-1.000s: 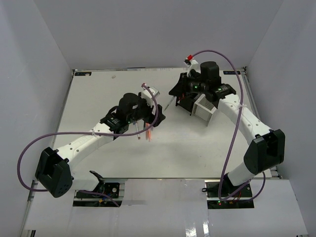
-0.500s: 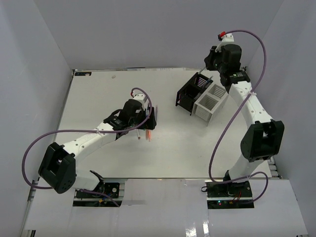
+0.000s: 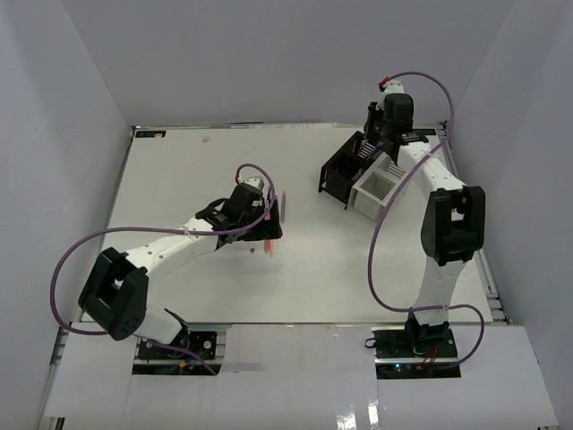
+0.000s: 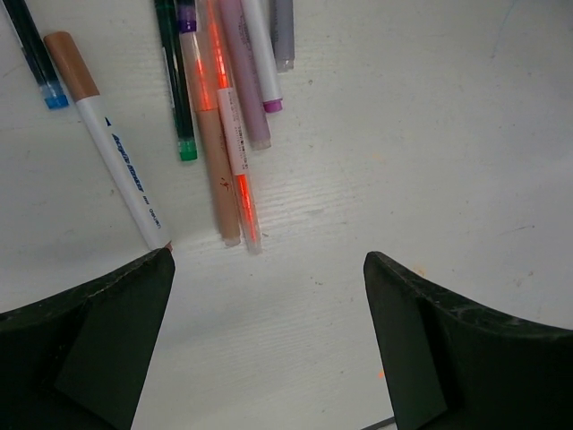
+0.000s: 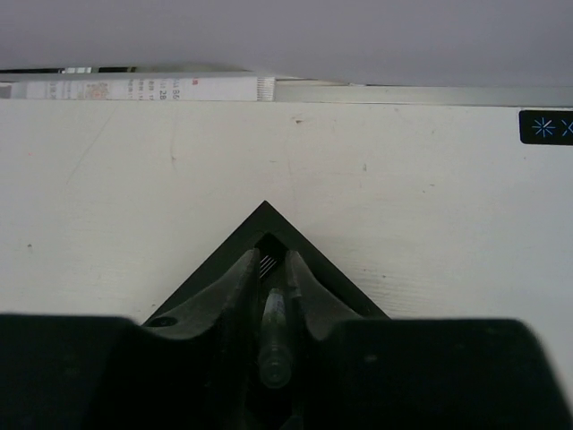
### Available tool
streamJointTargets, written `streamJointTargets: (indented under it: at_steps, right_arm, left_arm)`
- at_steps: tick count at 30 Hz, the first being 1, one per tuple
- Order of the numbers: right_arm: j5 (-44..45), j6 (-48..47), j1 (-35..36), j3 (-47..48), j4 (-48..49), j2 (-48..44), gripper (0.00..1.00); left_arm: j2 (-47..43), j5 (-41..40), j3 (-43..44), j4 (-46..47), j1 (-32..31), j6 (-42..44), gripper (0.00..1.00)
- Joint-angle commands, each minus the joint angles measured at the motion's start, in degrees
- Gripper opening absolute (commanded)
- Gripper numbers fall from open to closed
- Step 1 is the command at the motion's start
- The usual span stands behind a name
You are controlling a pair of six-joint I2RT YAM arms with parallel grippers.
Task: Sort the stationery into containers
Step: Place the pen in the storage box.
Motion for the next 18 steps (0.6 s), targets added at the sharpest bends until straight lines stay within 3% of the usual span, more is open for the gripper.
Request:
streamJointTargets:
  at_steps: [1, 8, 10, 18]
  right_arm:
    - [1.4, 0.0, -0.2, 2.2, 0.7, -0.3, 0.28]
    - [1.5, -2.8, -0.2, 2.9, -3.9, -4.1, 0.62]
    - [2.7, -3.4, -0.2, 2.8, -6.7, -7.1, 0.75]
    - [2.0, -2.0, -0.2, -8.2, -10.1, -24.1, 0.98]
  left_arm:
    - [1.8, 0.3, 2.2, -2.0, 0.2, -3.3, 0.98]
    - [5.7, 0.9, 4.0, -3.5, 0.3, -6.3, 0.95]
    - [7.1, 0.8, 5.1, -4.1, 0.3, -7.0, 0.88]
    - [12.3, -1.0, 9.6, -6.5, -1.3, -7.5, 0.57]
